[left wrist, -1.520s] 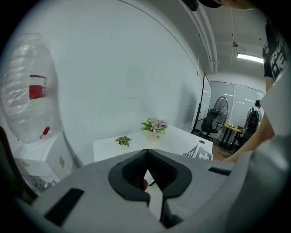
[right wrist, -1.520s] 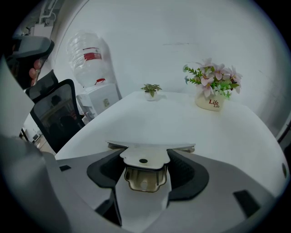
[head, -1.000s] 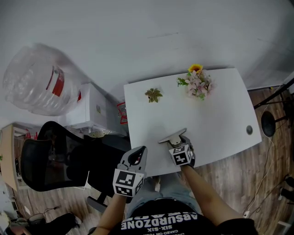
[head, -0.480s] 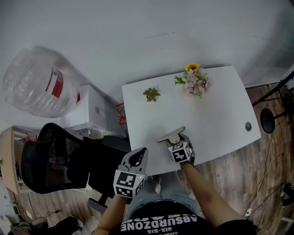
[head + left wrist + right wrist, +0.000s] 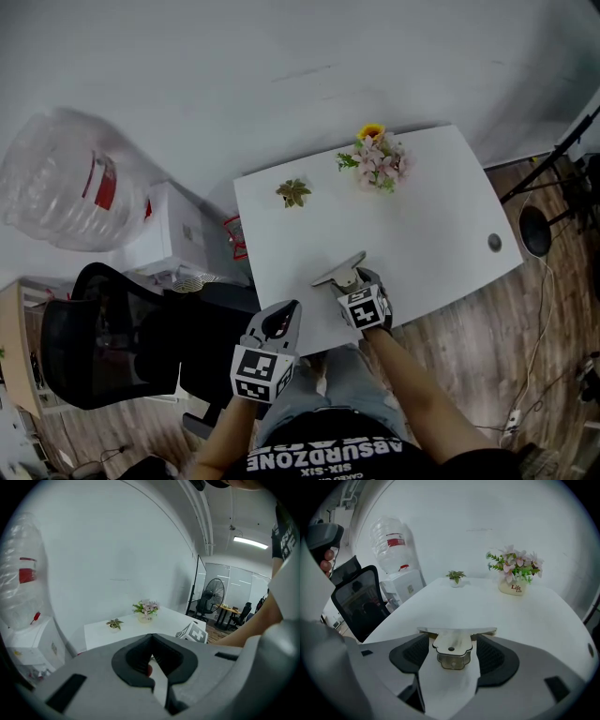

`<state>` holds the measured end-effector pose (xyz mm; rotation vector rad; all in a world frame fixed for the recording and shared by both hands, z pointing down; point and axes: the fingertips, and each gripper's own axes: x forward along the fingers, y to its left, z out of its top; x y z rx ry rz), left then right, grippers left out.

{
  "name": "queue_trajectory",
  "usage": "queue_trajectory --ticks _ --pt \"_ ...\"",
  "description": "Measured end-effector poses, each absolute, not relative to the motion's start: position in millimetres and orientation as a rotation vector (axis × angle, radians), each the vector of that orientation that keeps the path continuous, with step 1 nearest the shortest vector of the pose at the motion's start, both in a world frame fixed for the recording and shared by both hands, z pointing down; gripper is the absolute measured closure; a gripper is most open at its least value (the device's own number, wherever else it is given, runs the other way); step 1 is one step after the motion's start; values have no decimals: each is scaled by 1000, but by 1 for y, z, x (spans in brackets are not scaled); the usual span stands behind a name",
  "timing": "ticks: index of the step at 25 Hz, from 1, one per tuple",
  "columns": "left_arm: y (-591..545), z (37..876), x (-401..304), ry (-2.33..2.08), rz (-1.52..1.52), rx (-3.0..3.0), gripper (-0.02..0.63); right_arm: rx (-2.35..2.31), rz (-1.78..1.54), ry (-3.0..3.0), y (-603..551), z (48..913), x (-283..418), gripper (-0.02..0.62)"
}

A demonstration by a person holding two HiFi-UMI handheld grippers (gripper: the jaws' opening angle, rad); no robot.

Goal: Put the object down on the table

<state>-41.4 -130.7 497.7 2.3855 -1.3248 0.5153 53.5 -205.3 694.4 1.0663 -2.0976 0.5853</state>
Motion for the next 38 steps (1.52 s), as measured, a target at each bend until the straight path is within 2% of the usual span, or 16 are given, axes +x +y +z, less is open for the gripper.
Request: queue_trajectory --ticks 16,21,38 --pt "-117 492 -30 -1227 491 2469 603 1245 572 -2240 -174 619 54 303" --pt "-113 491 -27 -1204 490 2493 603 1264 552 -2278 -161 595 52 324" --pt "-105 480 -16 -1147 435 2545 603 1432 411 -2385 -126 511 49 593"
